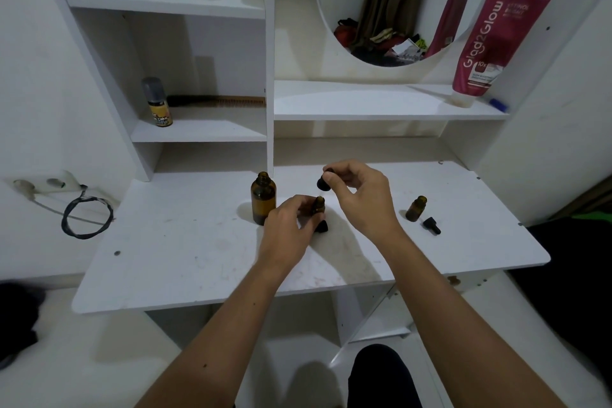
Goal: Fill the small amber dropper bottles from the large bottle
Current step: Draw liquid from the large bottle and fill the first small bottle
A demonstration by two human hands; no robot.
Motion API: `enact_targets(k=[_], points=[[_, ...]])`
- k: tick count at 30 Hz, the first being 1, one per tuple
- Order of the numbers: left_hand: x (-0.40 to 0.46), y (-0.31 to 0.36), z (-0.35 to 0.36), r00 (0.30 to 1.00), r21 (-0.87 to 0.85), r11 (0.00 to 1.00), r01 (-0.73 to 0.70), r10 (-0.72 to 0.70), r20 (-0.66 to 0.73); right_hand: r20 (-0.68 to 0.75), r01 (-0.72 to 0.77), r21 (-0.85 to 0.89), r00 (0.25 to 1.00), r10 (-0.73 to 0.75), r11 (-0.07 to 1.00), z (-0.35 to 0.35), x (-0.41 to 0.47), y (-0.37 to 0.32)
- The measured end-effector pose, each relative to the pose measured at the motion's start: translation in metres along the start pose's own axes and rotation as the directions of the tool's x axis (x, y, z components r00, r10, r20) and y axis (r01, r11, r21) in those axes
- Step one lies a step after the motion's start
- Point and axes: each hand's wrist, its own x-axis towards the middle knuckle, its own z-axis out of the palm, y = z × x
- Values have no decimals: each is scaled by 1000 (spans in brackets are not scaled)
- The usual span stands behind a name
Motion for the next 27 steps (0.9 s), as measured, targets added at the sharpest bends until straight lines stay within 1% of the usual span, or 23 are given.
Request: enact_targets(k=[3,9,12,15,17,19,21,24,27], points=[[0,0,0,1000,-1,1000,2,-2,2,16,-19,9,1000,19,1000,0,0,-1],[-1,0,-1,1000,-18,1000,-8,8,-8,-41,-42,2,998,42,999,2,1,-2],[-1,0,0,1000,-6,1000,-14,14,-9,-41,-47,15,998,47,999,2,-1,-1],[-3,3,-1,1000,0,1000,9,-9,7,-56,-34,37,998,36,999,-2,-4,-6],[-7,6,-4,999,3,999,32,-32,6,-92,-6,42,996,9,999,-7,-3,-13],[-15,8,-9,998,-32,998,47,-48,-29,-136,35,46,990,-29,998,-13,-1,-24],[-26,7,-19,995,-100,992,73,-80,-64,-160,59,92,986,-44,994,-16,1,-36],[-41,-1,-40,990,-175,981,83,-101,-97,-155,81,178,986,-53,981,-14,5,-52],[-44,-10,-66,982,-171,982,76,-103,-156,-135,122,235,987,-92,964,-3,12,-66]])
